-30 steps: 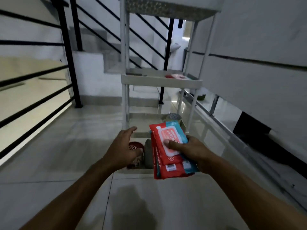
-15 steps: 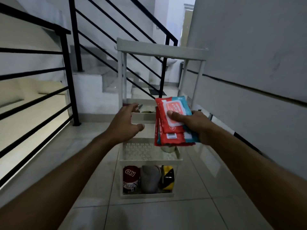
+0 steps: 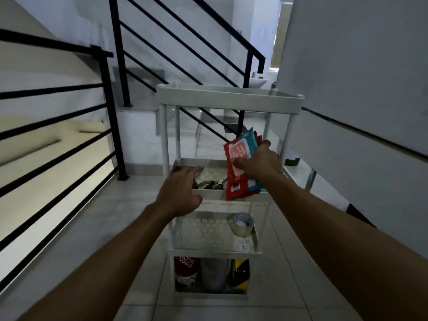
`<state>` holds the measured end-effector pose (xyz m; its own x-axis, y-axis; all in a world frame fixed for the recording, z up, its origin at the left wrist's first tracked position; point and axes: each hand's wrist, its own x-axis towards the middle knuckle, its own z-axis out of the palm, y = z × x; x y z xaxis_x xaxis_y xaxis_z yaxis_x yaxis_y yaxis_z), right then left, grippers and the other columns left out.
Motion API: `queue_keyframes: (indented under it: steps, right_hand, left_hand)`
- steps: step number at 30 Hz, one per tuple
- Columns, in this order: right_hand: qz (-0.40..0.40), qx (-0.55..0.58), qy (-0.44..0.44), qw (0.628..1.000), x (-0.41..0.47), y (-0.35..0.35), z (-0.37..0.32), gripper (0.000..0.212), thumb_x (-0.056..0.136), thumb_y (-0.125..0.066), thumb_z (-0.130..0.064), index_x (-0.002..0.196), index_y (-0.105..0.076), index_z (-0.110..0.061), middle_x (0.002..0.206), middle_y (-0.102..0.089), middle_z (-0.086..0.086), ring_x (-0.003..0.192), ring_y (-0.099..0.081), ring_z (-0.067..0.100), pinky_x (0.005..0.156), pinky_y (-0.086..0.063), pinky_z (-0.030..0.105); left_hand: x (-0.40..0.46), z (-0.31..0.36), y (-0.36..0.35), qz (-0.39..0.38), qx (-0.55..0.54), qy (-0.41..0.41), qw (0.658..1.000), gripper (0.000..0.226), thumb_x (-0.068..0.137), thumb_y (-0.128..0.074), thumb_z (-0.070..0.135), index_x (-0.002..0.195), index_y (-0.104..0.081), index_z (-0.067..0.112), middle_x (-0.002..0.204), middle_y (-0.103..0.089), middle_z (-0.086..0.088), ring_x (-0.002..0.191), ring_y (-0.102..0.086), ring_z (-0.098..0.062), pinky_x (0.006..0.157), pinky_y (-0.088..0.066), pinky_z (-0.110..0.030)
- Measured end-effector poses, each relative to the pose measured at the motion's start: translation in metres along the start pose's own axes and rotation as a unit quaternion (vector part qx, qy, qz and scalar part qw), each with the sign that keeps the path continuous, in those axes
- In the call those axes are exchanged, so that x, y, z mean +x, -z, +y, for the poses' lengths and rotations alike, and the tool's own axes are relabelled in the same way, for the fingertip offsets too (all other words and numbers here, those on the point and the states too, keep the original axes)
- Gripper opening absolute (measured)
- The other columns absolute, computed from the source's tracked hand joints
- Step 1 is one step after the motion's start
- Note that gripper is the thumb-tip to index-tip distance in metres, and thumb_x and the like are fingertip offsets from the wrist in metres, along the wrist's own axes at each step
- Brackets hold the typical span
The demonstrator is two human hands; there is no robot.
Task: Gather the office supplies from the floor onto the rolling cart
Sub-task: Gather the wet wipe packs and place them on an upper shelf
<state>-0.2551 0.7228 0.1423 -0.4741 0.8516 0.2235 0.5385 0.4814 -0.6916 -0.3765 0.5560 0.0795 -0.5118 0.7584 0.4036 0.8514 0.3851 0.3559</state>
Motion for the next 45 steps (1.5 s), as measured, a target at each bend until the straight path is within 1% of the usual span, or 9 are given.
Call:
queue_keyframes:
  steps: [5,14,19,22,24,28,34,41,45]
  right_hand:
    - [0.019,-0.110,0.011,0.994,0.031,-0.002,0.000,0.068,0.077,-0.072,-0.052,0.123,-0.042,-0.011,0.105,-0.064,0.010,0.079,-0.066,0.023,0.067,-0.058,0.036]
    - [-0.029,-0.036,0.013,0.999,0.045,-0.015,0.009,0.072,0.075,-0.076,-0.048,0.126,-0.038,-0.014,0.113,-0.061,0.011,0.089,-0.067,0.027,0.075,-0.059,0.042]
    - [-0.039,-0.240,0.042,0.969,0.037,-0.026,0.022,0.076,0.080,-0.067,-0.054,0.139,-0.035,-0.017,0.140,-0.033,0.023,0.130,-0.032,0.040,0.100,-0.037,0.049]
    - [-0.033,-0.328,0.114,0.937,0.033,-0.026,0.013,0.063,0.089,-0.053,-0.055,0.141,-0.039,-0.024,0.143,-0.036,0.021,0.133,-0.031,0.039,0.109,-0.025,0.054]
    - [-0.073,-0.304,0.119,0.943,0.024,-0.027,0.009,0.071,0.087,-0.045,-0.068,0.145,-0.034,-0.027,0.147,-0.031,0.021,0.134,-0.031,0.041,0.108,-0.029,0.055]
    - [-0.137,-0.307,0.119,0.934,0.008,-0.044,0.026,0.093,0.073,-0.043,-0.084,0.149,-0.007,-0.045,0.159,0.011,0.016,0.143,0.008,0.046,0.107,-0.017,0.070]
    - [-0.093,-0.207,0.075,0.971,0.014,-0.057,0.047,0.085,0.075,-0.061,-0.071,0.145,-0.020,-0.049,0.157,0.000,0.015,0.142,0.001,0.046,0.110,-0.023,0.064]
    - [-0.108,-0.163,0.049,0.979,0.041,-0.044,0.038,0.110,0.063,-0.069,-0.075,0.148,-0.004,-0.049,0.157,0.022,0.016,0.140,0.025,0.045,0.109,-0.007,0.068]
    - [-0.071,-0.106,-0.003,0.992,0.054,-0.041,0.032,0.106,0.071,-0.056,-0.079,0.149,0.006,-0.042,0.157,0.017,0.019,0.143,0.015,0.043,0.110,-0.012,0.065]
  left_hand:
    - [0.006,-0.015,-0.018,-0.035,0.008,0.012,0.999,0.083,0.077,-0.069,0.035,0.148,-0.027,0.021,0.147,-0.039,-0.004,0.136,-0.032,-0.024,0.107,-0.036,-0.037]
    - [0.006,-0.031,-0.027,-0.056,0.011,-0.001,0.998,0.079,0.082,-0.063,0.045,0.148,-0.026,0.024,0.145,-0.042,-0.001,0.127,-0.044,-0.022,0.100,-0.043,-0.038]
    - [0.012,-0.033,-0.024,-0.034,-0.052,0.007,0.998,0.076,0.080,-0.064,0.042,0.146,-0.032,0.024,0.143,-0.042,0.001,0.125,-0.046,-0.019,0.096,-0.045,-0.037]
    - [0.017,-0.030,-0.023,0.003,-0.088,0.012,0.996,0.073,0.080,-0.068,0.039,0.144,-0.036,0.025,0.142,-0.042,0.002,0.124,-0.047,-0.017,0.098,-0.045,-0.039]
    - [0.020,-0.027,-0.025,0.024,-0.096,-0.005,0.995,0.070,0.081,-0.066,0.046,0.142,-0.037,0.025,0.137,-0.045,0.000,0.122,-0.048,-0.018,0.097,-0.046,-0.041]
    - [0.029,-0.022,-0.032,0.052,-0.101,-0.023,0.993,0.073,0.081,-0.053,0.062,0.142,-0.040,0.024,0.137,-0.050,-0.001,0.123,-0.047,-0.016,0.101,-0.041,-0.035]
    - [0.034,-0.027,-0.053,0.024,-0.079,0.015,0.996,0.076,0.078,-0.048,0.068,0.143,-0.038,0.029,0.143,-0.045,-0.001,0.129,-0.043,-0.020,0.104,-0.038,-0.035]
    - [0.043,-0.035,-0.057,-0.002,-0.068,0.033,0.997,0.079,0.072,-0.044,0.076,0.141,-0.034,0.039,0.142,-0.047,0.000,0.128,-0.045,-0.024,0.102,-0.041,-0.045]
    - [0.043,-0.033,-0.058,-0.005,-0.070,0.047,0.996,0.079,0.072,-0.047,0.072,0.142,-0.034,0.040,0.144,-0.046,0.000,0.130,-0.044,-0.024,0.104,-0.040,-0.043]
